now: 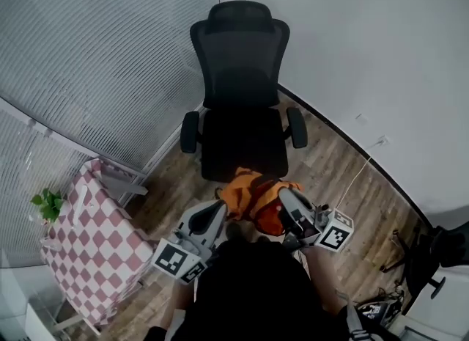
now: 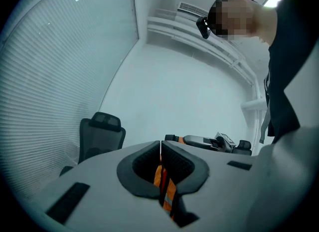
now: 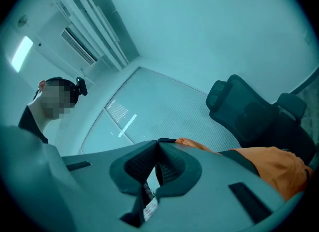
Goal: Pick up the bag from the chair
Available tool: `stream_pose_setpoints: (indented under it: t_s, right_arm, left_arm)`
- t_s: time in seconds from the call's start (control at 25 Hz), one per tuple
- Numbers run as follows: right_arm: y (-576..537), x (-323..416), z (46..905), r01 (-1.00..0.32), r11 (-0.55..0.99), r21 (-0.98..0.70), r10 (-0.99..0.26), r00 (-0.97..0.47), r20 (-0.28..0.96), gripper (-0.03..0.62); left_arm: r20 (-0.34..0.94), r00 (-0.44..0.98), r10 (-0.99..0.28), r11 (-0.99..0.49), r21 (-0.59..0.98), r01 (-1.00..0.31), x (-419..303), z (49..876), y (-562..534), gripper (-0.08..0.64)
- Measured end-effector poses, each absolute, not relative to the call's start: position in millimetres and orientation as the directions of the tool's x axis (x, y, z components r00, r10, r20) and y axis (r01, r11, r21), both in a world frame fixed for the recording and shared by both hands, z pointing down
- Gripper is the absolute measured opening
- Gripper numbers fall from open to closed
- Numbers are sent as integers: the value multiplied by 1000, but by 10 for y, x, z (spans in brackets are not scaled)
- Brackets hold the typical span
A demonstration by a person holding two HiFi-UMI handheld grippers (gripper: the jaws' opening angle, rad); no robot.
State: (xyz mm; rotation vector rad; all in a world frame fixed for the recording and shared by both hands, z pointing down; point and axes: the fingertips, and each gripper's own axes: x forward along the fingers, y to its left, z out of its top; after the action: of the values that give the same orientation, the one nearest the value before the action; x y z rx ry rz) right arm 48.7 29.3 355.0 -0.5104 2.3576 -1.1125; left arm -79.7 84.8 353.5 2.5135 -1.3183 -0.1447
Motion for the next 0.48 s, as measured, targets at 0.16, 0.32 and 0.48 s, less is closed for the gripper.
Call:
stream_pose_setpoints:
  t_s: [0.16,0.32,0.48]
  right_arm:
    - [532,751,3347,-124,629,-768,-515,-806,-292,28]
    - [734,1053,3184,-121,637,-761,-522,-794,-311,28]
    - [862,1350,3086,-82,631,-771,-524,-778,-346,28]
  left_arm:
    - [41,584,-811,-544,315,-778,-495,3477,950,34]
    - [58,573,-817,-526,333,-783,-234,3449,1155,34]
    - [99,553,-827,-494,339,-801,-62,3513,1364,34]
